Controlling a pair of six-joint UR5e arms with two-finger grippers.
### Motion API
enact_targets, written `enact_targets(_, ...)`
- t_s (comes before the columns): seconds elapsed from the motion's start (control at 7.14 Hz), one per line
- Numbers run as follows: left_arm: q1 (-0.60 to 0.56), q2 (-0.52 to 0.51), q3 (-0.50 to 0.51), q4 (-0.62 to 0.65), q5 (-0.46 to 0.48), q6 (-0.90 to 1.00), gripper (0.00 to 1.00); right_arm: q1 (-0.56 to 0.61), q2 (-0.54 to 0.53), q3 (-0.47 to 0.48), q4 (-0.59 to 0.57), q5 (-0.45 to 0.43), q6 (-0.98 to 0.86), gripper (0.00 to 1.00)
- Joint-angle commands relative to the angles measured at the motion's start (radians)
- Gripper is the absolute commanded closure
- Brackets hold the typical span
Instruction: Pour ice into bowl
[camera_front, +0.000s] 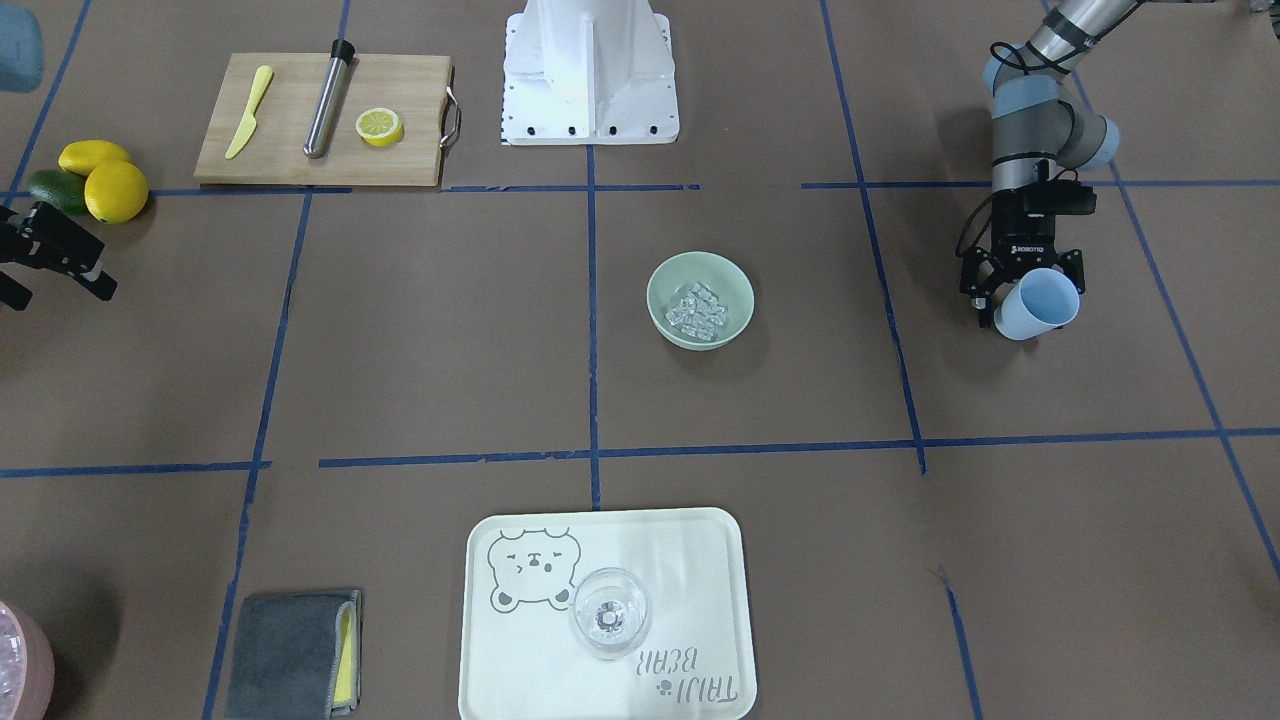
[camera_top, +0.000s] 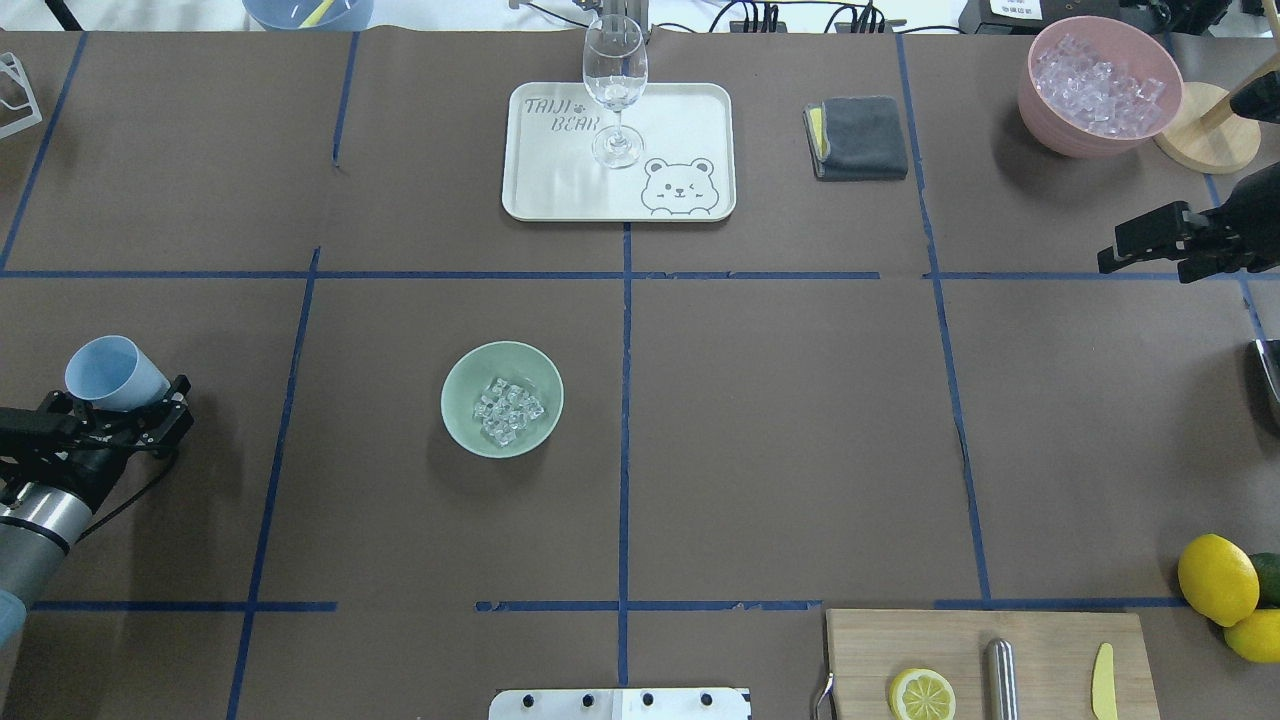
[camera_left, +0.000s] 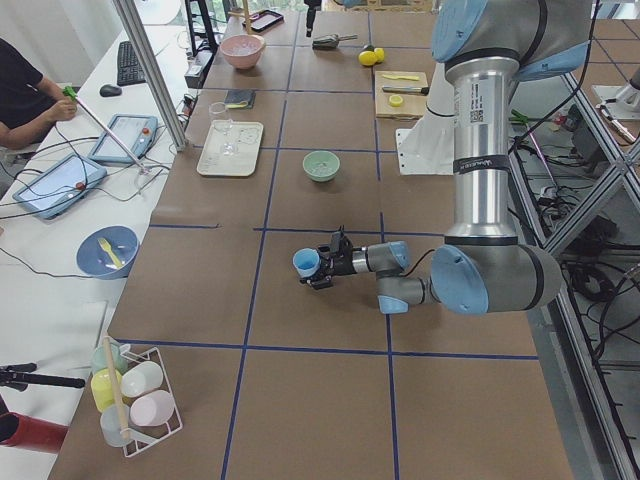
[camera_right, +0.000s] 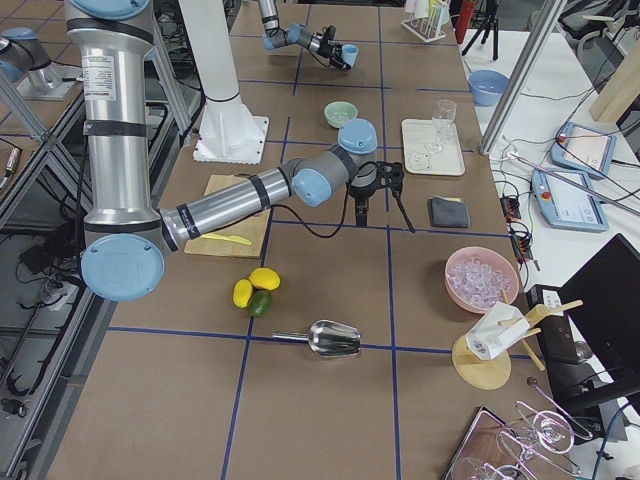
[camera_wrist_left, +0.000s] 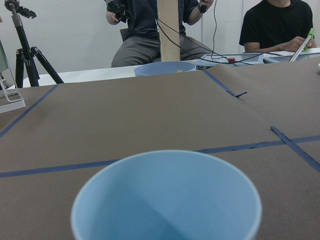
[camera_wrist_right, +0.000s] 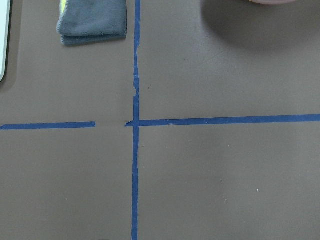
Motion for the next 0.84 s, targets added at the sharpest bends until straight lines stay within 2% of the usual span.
enact_targets(0.0,-0.002,0.028,-0.018,-0.007,0.003,0.001,0.00,0.000,0.002,-0.004,-0.002,0.000,0.000,0.00)
enact_targets(0.7,0.013,0.045,-0.018,-0.008,0.000,-0.037,0.00,0.000,0.002,-0.010,-0.004,0.002,-0.002,0.00)
